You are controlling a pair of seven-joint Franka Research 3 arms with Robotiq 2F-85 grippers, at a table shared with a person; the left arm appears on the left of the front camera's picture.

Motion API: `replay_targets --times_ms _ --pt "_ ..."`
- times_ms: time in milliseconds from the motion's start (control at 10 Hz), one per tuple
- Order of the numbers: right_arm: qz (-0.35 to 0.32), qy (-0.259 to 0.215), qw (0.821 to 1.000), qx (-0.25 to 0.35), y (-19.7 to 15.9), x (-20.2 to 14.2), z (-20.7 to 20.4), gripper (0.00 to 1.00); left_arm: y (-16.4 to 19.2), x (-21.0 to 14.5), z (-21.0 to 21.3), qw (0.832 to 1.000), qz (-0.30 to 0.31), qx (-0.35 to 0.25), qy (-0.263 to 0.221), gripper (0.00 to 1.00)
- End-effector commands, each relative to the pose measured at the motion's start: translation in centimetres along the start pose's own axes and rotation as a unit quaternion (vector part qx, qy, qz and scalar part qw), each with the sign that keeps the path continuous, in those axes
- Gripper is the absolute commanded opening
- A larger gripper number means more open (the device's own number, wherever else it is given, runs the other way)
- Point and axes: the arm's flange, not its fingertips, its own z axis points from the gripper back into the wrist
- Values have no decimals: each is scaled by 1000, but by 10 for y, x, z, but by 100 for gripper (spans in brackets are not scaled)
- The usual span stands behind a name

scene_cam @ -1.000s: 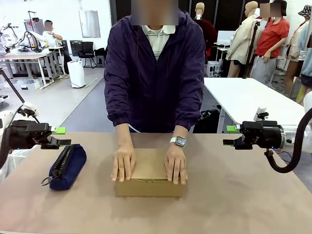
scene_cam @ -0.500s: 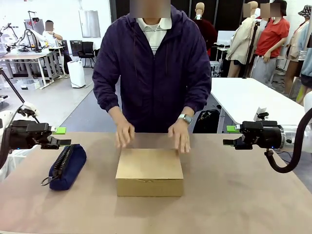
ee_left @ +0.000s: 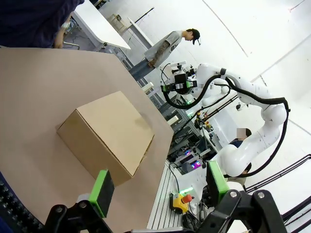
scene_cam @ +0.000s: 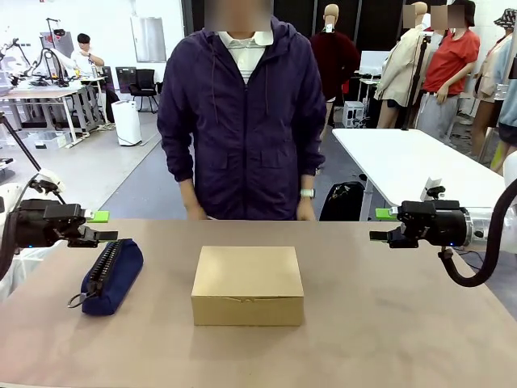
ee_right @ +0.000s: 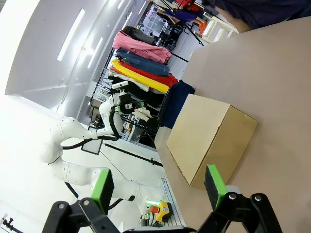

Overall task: Pack the items into the box.
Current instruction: Close the Mailer Box.

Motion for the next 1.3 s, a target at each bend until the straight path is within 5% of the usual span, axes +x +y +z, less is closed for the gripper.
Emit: replay_targets --times_ms 0,1200 --pt "11 0 1000 -4 2 1 -1 100 -2 -2 1 1000 -9 1 0 100" --pt "11 0 1000 -4 2 1 -1 100 -2 -2 1 1000 -9 1 0 100"
